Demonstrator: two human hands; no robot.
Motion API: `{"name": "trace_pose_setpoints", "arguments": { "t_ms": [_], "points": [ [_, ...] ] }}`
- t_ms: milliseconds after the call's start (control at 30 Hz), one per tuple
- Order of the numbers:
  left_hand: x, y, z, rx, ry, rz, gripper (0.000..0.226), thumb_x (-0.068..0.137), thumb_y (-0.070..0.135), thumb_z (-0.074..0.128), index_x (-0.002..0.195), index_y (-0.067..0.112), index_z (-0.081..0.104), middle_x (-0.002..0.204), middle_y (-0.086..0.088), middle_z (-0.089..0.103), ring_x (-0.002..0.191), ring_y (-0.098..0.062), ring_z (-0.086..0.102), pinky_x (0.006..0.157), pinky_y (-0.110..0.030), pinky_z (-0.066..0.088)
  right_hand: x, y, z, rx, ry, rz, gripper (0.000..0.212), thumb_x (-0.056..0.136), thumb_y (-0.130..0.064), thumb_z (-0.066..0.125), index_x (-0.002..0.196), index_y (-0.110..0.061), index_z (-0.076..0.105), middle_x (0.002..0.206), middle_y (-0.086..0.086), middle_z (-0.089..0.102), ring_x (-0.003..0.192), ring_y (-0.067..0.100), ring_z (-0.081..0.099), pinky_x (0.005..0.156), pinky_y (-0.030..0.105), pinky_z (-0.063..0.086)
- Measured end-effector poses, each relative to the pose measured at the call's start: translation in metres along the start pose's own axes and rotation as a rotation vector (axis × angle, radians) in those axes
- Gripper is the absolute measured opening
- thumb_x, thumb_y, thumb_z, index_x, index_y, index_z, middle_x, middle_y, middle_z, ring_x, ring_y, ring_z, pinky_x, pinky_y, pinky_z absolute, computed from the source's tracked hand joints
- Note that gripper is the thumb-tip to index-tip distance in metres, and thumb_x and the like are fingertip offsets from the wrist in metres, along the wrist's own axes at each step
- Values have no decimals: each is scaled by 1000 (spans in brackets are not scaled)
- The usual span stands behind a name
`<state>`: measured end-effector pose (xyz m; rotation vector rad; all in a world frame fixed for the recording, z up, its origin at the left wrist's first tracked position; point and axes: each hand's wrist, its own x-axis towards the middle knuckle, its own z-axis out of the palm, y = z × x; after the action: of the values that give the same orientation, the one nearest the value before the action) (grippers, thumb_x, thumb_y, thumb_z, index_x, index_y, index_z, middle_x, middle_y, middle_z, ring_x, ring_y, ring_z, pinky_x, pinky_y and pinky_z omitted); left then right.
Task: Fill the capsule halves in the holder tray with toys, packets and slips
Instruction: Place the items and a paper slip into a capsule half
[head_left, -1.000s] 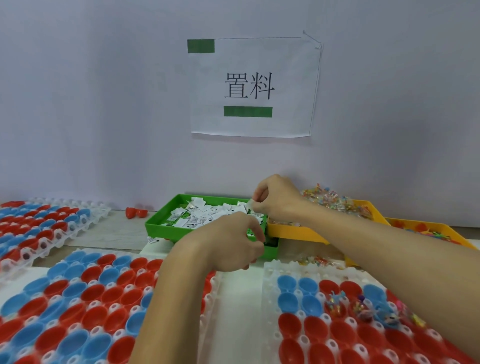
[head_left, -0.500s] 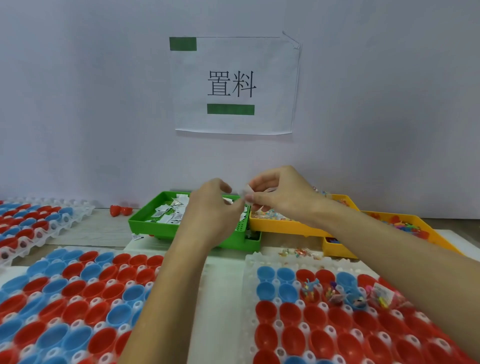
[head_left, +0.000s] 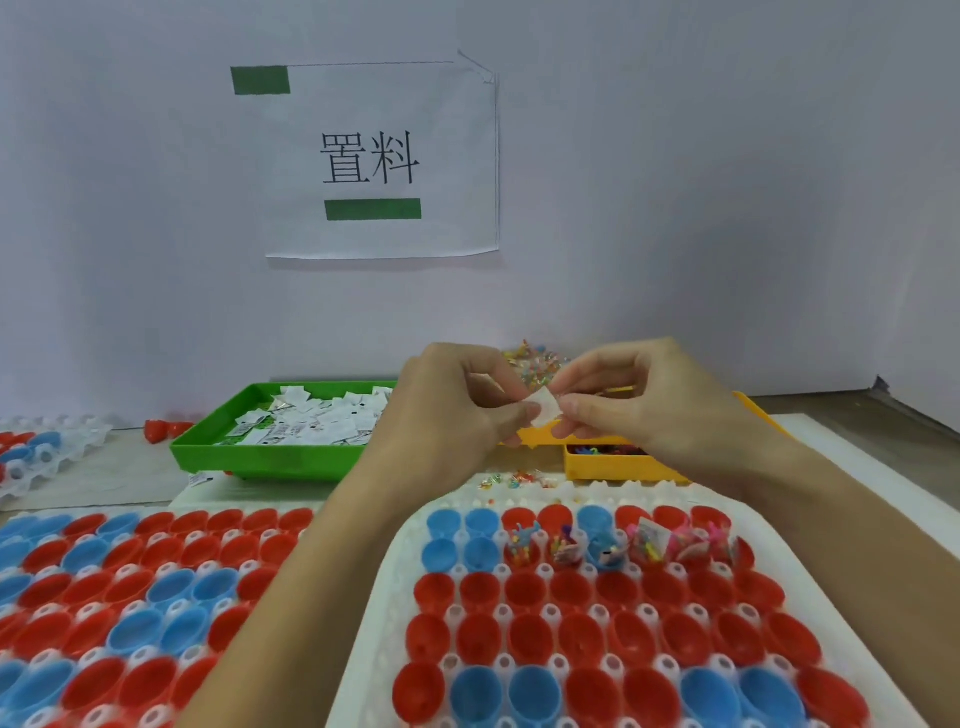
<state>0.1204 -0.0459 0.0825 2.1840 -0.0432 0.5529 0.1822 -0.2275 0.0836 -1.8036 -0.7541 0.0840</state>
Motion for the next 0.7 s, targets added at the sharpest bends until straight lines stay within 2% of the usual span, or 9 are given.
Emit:
{"name": "trace_pose_setpoints", "arguments": {
  "t_ms": [67, 133, 233, 333, 433, 500, 600, 700],
  "points": [
    [-1, 1, 4, 52, 30, 51, 19, 80, 20, 81, 65, 23, 70, 62, 7, 70, 60, -9, 67, 58, -25, 53, -1, 3, -2, 42, -30, 89, 13, 98, -14, 62, 100, -8, 73, 87, 9, 77, 79, 20, 76, 72, 23, 61],
    [-2, 1, 8, 84, 61, 101, 16, 78, 20, 83, 66, 22, 72, 62, 8, 70, 57, -6, 63, 53, -17, 48, 1, 5, -2, 113, -66, 205, 25, 102, -27, 54, 100, -7, 70, 88, 16, 76, 78, 22, 76, 69, 23, 61],
    [-2, 0, 13, 109, 53, 144, 8, 77, 19, 83, 71, 19, 77, 70, 3, 73, 62, -13, 66, 56, -22, 51, 4, 6, -3, 210, -120, 280, 34, 99, -32, 55, 100, 0, 69, 82, 15, 75, 70, 17, 73, 59, 18, 55],
    [-3, -1, 13, 137, 24, 168, 7, 76, 18, 83, 71, 21, 78, 74, 4, 74, 66, -11, 66, 65, -29, 54, 6, 11, -4, 265, -159, 256, 22, 95, -15, 63, 101, 4, 72, 75, 10, 71, 66, 10, 68, 60, 15, 53],
    [-4, -2, 8, 174, -43, 146, 9, 73, 21, 86, 77, 25, 78, 77, 9, 73, 69, -5, 66, 59, -21, 52, 7, 13, -6, 288, -141, 256, 12, 90, -3, 67, 98, 2, 74, 69, 8, 70, 63, 8, 67, 61, 15, 55],
    [-3, -4, 4, 144, -166, 66, 21, 73, 25, 86, 91, 26, 75, 86, 9, 72, 72, -5, 68, 53, -16, 49, 6, 15, -4, 224, -116, 233, 10, 89, -4, 70, 98, -3, 75, 69, 5, 72, 64, 9, 69, 62, 16, 56],
    [-3, -6, 1, 62, -278, -70, 38, 75, 34, 82, 108, 25, 65, 91, 4, 73, 73, -12, 71, 59, -21, 53, 5, 15, 3, 40, -52, 123, 9, 87, -10, 74, 96, -13, 76, 74, 1, 76, 66, 12, 72, 58, 14, 53],
    [-2, -9, 1, -23, -264, -137, 25, 83, 23, 79, 103, 16, 66, 78, -4, 75, 63, -11, 69, 60, -20, 54, 3, 14, 13, 9, -20, 37, 11, 85, -10, 77, 95, -12, 75, 75, -2, 77, 65, 10, 73, 55, 11, 51]
  ]
}}
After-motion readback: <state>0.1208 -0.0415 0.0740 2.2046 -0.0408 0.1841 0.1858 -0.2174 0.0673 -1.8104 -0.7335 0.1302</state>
